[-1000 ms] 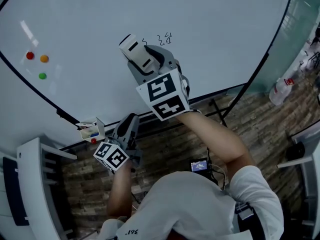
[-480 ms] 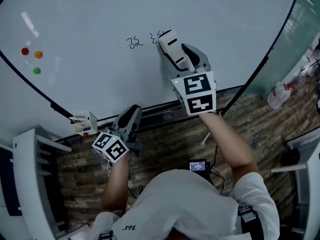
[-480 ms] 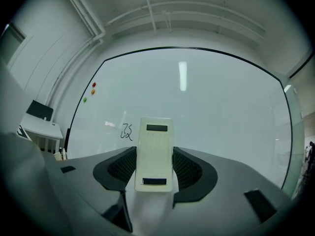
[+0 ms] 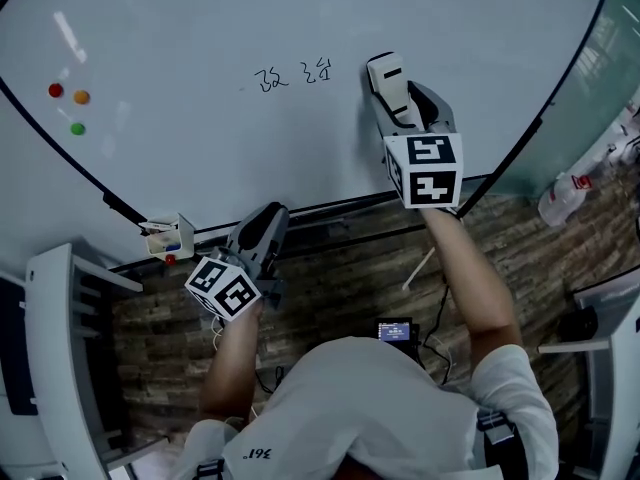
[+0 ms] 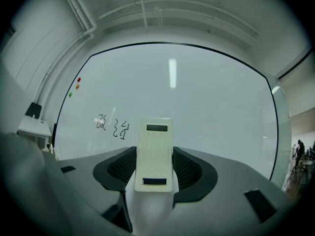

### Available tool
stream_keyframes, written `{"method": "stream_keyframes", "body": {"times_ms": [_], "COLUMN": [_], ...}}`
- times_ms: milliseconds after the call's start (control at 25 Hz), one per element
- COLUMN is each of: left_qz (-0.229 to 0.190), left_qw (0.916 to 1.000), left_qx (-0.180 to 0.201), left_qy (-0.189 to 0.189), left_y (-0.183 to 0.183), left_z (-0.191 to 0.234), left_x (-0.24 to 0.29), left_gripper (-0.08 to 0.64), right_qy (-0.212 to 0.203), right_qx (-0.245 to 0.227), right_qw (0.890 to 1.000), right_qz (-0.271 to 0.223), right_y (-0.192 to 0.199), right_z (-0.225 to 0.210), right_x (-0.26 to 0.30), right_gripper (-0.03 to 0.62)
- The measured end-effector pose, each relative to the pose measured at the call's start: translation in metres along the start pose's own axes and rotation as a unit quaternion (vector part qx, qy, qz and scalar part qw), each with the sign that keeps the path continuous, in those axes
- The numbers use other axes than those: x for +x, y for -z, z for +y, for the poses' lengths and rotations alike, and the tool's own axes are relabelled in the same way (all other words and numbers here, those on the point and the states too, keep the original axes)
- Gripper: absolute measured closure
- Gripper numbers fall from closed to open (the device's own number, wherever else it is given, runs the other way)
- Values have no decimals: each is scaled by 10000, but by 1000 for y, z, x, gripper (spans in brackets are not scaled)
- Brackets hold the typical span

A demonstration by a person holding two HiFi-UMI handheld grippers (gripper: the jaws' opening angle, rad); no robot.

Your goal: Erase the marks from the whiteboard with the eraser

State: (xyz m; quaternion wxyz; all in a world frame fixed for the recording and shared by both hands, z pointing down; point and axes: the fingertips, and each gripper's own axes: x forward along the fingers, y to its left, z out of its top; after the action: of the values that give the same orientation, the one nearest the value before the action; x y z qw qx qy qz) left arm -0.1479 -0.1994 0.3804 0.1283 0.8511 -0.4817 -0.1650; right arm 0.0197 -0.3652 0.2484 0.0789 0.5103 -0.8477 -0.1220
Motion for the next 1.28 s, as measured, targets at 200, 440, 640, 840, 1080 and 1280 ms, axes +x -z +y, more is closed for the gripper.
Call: {"method": "stream_keyframes", "body": {"times_ms": [200, 440, 640, 840, 1080, 1280], "left_qz": [-1, 4, 39, 57, 131, 138], "left_qw": [10000, 10000, 10000, 9999, 9999, 9999], "left_qx": [51, 9, 5, -58, -78, -13], "left_qy": [54, 0, -64, -124, -30, 49], "left_y": [3, 2, 2, 0, 2, 1], "left_z": [1, 6, 16, 24, 29, 40], "left_x": [-6, -14, -23, -26, -28, -34], "left_gripper": [508, 508, 508, 508, 508, 508], "right_qy": [267, 432, 571, 702, 761, 839], "right_qx": [118, 212, 364, 521, 1034, 1413], "right_qw": [9996, 9988, 9976, 9961, 9917, 9864], "right_qz": [43, 96, 122, 103, 63, -13], "right_y": [8, 12, 18, 17, 16, 12], "right_z": [-23, -28, -29, -26, -23, -15], "right_x": [6, 23, 31, 33, 35, 37], "right_gripper": [342, 344, 344, 344, 344, 344]}}
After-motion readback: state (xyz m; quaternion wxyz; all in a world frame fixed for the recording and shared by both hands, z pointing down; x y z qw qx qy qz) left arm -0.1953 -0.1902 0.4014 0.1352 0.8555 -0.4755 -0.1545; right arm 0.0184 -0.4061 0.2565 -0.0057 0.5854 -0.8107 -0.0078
